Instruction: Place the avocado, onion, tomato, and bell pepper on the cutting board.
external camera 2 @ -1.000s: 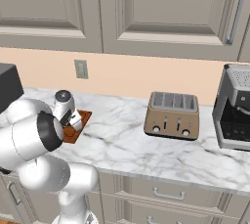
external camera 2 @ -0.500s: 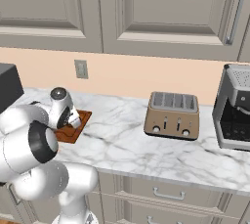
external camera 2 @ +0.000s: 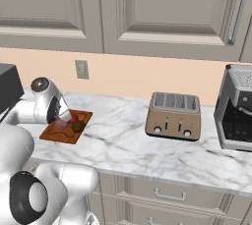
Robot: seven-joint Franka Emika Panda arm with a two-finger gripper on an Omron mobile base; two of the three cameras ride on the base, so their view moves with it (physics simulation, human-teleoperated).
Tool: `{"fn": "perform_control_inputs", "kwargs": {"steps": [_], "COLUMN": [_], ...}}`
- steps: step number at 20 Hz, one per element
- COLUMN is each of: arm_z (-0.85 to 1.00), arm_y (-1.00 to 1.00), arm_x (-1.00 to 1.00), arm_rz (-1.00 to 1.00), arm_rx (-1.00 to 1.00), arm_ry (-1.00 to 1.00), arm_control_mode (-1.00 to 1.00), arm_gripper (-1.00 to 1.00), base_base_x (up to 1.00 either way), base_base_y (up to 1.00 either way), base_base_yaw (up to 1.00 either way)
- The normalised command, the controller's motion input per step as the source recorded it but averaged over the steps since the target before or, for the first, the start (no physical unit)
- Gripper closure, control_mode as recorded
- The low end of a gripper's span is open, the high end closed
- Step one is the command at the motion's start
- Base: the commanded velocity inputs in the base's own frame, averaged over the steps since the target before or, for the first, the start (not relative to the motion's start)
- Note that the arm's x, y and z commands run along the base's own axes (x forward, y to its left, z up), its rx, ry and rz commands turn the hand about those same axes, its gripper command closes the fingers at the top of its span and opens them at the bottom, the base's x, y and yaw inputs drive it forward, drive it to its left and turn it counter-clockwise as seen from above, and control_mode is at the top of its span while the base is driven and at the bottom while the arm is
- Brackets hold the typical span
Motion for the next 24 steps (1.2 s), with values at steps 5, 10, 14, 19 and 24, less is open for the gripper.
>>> {"fn": "perform_control_inputs", "kwargs": {"steps": [5,10,14,19,24], "arm_z": [0.60,0.09,0.04,0.01,0.21], "arm_y": [0.06,-0.29,-0.23,0.01,0.00], "arm_x": [-0.93,-0.96,-0.38,-0.04,-0.74], "arm_rz": [0.01,0.03,-0.04,0.00,0.08], "arm_rx": [-0.04,-0.02,0.01,0.00,0.06], "arm_ry": [-0.09,-0.24,-0.23,-0.02,-0.26], "arm_control_mode": [-1.00,-1.00,-1.00,-1.00,-1.00], "arm_gripper": [-1.00,-1.00,-1.00,-1.00,-1.00], "base_base_x": [0.00,0.00,0.00,0.00,0.00], "base_base_y": [0.00,0.00,0.00,0.00,0.00], "base_base_yaw": [0.00,0.00,0.00,0.00,0.00]}}
